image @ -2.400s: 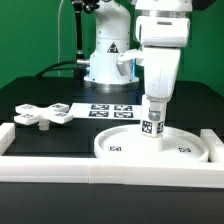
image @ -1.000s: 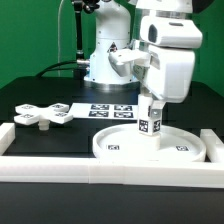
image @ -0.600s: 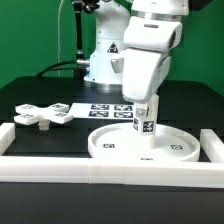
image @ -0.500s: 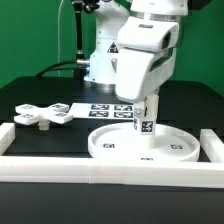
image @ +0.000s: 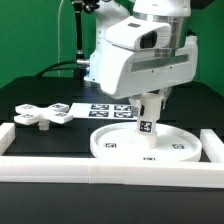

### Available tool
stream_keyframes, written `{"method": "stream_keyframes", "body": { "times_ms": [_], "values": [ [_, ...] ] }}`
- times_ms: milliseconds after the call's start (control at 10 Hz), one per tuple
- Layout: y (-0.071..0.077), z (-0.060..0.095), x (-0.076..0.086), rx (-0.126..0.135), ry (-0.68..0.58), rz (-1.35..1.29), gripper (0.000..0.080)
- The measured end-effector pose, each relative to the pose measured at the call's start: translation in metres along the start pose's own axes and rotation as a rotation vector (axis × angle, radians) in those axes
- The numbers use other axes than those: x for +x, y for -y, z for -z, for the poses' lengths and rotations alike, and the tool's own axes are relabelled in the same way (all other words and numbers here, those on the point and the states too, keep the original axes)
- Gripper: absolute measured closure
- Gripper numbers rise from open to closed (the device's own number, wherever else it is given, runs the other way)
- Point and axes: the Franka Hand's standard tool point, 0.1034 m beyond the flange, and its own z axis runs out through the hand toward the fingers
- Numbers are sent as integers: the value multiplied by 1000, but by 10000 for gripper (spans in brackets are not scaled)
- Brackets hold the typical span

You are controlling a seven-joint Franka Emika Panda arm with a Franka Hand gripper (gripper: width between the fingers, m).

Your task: Assemble round table

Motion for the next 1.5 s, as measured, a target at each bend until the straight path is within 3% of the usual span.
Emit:
{"method": "stream_keyframes", "body": {
  "times_ms": [100, 600, 1300, 1500],
  "values": [
    [0, 0, 0, 1, -2, -38, 392],
    [-2, -1, -1, 101, -39, -675, 390],
    [5, -1, 4, 145, -15, -1269, 390],
    [5, -1, 4, 187, -48, -1549, 390]
  ]
}}
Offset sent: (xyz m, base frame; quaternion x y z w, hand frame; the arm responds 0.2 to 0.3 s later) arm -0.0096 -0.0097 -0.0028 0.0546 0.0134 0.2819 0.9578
